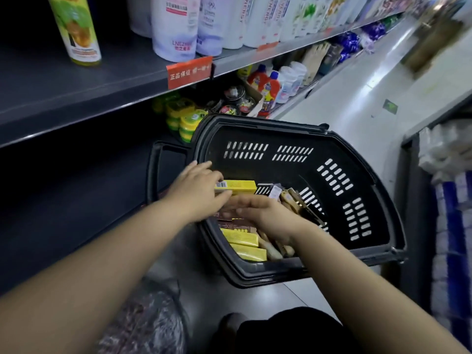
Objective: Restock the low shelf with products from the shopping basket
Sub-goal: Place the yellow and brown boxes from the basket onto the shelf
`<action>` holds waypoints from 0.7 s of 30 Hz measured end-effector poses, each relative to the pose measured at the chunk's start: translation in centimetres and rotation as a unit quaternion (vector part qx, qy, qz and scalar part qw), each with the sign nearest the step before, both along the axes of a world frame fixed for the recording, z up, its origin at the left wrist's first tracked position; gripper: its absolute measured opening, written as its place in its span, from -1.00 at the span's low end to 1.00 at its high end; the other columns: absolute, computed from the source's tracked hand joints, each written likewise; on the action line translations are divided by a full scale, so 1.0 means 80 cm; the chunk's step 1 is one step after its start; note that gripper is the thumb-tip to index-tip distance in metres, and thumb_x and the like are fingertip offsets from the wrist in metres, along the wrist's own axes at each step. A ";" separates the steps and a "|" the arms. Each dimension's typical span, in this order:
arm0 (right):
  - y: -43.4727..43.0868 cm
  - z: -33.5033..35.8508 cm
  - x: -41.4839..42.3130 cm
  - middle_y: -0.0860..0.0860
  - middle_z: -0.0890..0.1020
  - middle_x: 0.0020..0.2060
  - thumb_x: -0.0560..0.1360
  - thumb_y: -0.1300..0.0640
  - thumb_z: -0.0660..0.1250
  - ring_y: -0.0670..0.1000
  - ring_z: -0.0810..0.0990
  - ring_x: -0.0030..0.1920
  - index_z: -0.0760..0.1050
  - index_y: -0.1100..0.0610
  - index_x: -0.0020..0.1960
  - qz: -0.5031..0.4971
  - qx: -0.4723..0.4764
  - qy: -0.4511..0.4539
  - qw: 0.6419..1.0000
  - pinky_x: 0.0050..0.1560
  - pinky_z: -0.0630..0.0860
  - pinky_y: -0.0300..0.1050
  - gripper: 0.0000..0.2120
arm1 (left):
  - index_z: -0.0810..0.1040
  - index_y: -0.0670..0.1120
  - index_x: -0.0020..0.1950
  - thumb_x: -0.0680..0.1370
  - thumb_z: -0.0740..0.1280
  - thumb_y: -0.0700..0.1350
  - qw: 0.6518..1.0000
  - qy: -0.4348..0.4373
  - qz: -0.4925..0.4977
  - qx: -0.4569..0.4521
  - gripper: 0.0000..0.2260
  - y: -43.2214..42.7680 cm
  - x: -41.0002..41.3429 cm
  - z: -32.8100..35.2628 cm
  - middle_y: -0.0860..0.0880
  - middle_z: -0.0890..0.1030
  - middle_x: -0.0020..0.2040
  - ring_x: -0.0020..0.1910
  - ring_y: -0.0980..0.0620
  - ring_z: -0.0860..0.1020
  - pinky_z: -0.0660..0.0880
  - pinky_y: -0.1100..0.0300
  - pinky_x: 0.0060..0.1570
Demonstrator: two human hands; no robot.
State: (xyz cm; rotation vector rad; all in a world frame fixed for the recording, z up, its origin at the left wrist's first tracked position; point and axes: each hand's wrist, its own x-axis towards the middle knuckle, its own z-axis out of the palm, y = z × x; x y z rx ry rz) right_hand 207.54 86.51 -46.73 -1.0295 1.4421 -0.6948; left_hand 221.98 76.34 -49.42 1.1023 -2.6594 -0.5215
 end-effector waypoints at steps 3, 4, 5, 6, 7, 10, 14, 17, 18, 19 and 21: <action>-0.027 -0.016 -0.028 0.02 0.60 -0.09 0.53 0.45 0.09 -0.02 0.58 -0.04 0.51 0.17 0.08 0.010 0.039 0.102 0.994 -0.18 0.49 -0.33 -0.68 | 0.37 0.02 0.37 0.46 0.29 0.17 0.996 -0.085 -0.020 -0.022 -0.48 -0.016 0.010 -0.002 0.02 0.37 0.42 0.52 0.08 -0.01 -0.22 0.12 0.45; -0.035 -0.027 -0.036 0.03 0.59 -0.11 0.53 0.44 0.11 0.01 0.56 -0.06 0.50 0.18 0.07 0.014 0.049 0.137 0.989 -0.20 0.46 -0.29 -0.72 | 0.34 0.04 0.39 0.44 0.33 0.12 0.995 -0.094 -0.034 -0.019 -0.46 -0.025 0.015 -0.001 0.04 0.35 0.44 0.52 0.09 -0.04 -0.25 0.12 0.45; -0.041 -0.040 -0.045 0.04 0.58 -0.13 0.53 0.41 0.15 0.02 0.54 -0.08 0.50 0.20 0.06 0.032 0.059 0.182 0.981 -0.17 0.45 -0.24 -0.77 | 0.32 0.06 0.41 0.43 0.36 0.08 0.994 -0.098 -0.051 -0.011 -0.43 -0.034 0.019 -0.001 0.06 0.32 0.45 0.52 0.10 -0.07 -0.27 0.13 0.44; -0.047 -0.053 -0.052 0.05 0.58 -0.12 0.53 0.36 0.20 0.01 0.53 -0.09 0.51 0.23 0.08 0.070 0.071 0.237 0.966 -0.11 0.45 -0.19 -0.82 | 0.29 0.08 0.42 0.42 0.38 0.05 0.992 -0.100 -0.071 -0.002 -0.41 -0.044 0.023 0.000 0.08 0.29 0.47 0.52 0.11 -0.10 -0.30 0.15 0.43; -0.052 -0.067 -0.058 0.07 0.57 -0.08 0.53 0.30 0.24 0.01 0.53 -0.07 0.52 0.24 0.12 0.124 0.089 0.292 0.944 -0.02 0.46 -0.15 -0.81 | 0.28 0.11 0.43 0.41 0.39 0.05 0.991 -0.100 -0.090 0.004 -0.39 -0.052 0.026 0.002 0.09 0.26 0.48 0.52 0.13 -0.12 -0.32 0.17 0.42; -0.065 -0.106 -0.060 0.13 0.53 0.20 0.53 0.09 0.29 0.11 0.49 0.20 0.42 0.17 0.30 0.303 0.149 0.402 0.851 0.24 0.41 -0.04 -0.63 | 0.28 0.16 0.42 0.40 0.44 0.06 0.988 -0.093 -0.125 0.018 -0.37 -0.074 0.034 0.007 0.14 0.25 0.48 0.51 0.17 -0.12 -0.34 0.25 0.38; -0.074 -0.161 -0.031 0.11 0.28 0.44 0.50 -0.20 0.25 0.16 0.31 0.40 0.15 0.13 0.49 0.399 0.186 0.418 0.795 0.37 0.29 0.05 -0.30 | 0.29 0.15 0.42 0.37 0.46 0.14 0.986 -0.098 -0.133 0.012 -0.34 -0.093 0.036 0.008 0.18 0.27 0.46 0.49 0.22 -0.13 -0.34 0.28 0.36; -0.074 -0.199 -0.005 0.18 0.44 0.31 0.47 -0.15 0.33 0.16 0.45 0.25 0.27 0.18 0.36 0.367 0.156 0.426 0.813 0.19 0.38 -0.03 -0.38 | 0.32 0.14 0.40 0.36 0.45 0.19 0.987 -0.091 -0.134 0.008 -0.35 -0.099 0.037 0.005 0.17 0.30 0.45 0.50 0.22 -0.12 -0.32 0.26 0.38; -0.075 -0.203 -0.003 0.17 0.46 0.27 0.44 -0.11 0.37 0.16 0.46 0.23 0.28 0.17 0.36 0.343 0.141 0.427 0.824 0.18 0.39 -0.05 -0.38 | 0.33 0.14 0.40 0.36 0.44 0.20 0.987 -0.088 -0.133 0.009 -0.35 -0.099 0.037 0.005 0.17 0.31 0.44 0.50 0.22 -0.12 -0.31 0.26 0.38; -0.077 -0.205 -0.003 0.16 0.47 0.26 0.42 -0.09 0.40 0.16 0.46 0.24 0.28 0.15 0.36 0.329 0.129 0.436 0.828 0.19 0.39 -0.05 -0.37 | 0.34 0.14 0.39 0.36 0.44 0.20 0.987 -0.086 -0.133 0.010 -0.36 -0.100 0.038 0.005 0.17 0.32 0.44 0.50 0.22 -0.12 -0.30 0.26 0.38; -0.080 -0.201 -0.009 0.15 0.50 0.24 0.40 -0.08 0.43 0.16 0.47 0.22 0.34 0.15 0.35 0.325 0.108 0.466 0.816 0.20 0.41 -0.04 -0.39 | 0.37 0.14 0.36 0.36 0.43 0.21 0.987 -0.083 -0.134 0.005 -0.40 -0.102 0.038 0.005 0.17 0.35 0.42 0.50 0.21 -0.10 -0.29 0.25 0.39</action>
